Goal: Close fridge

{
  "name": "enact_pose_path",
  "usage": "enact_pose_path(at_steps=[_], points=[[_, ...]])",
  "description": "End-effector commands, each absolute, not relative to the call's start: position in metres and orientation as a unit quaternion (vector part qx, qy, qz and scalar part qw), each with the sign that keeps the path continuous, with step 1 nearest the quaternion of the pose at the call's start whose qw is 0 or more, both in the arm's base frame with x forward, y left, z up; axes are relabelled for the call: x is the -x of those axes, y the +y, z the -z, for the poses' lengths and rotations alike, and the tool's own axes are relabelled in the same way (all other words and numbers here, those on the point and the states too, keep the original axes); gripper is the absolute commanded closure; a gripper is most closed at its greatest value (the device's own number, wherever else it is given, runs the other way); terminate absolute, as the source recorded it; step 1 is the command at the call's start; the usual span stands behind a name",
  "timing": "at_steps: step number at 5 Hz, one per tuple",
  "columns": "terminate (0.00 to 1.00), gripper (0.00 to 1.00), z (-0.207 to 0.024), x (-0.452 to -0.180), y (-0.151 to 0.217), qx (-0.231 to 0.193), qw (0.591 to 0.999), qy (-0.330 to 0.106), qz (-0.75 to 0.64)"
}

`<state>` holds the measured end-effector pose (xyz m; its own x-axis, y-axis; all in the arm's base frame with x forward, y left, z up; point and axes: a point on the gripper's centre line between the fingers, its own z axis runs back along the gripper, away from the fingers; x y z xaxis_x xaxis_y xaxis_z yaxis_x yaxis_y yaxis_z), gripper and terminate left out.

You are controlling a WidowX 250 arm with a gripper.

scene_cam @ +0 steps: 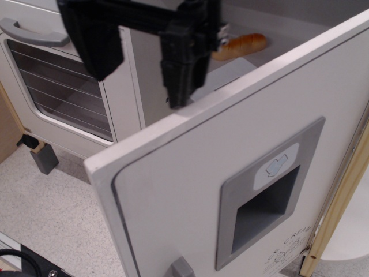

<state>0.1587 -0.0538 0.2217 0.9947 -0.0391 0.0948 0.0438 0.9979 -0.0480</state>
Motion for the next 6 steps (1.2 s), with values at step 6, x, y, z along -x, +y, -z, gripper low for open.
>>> enact_pose_path(at_steps=[6], points=[[0.00, 0.00, -0.229, -0.189, -0.034, -0.029, 0.996, -0.083, 0.027]])
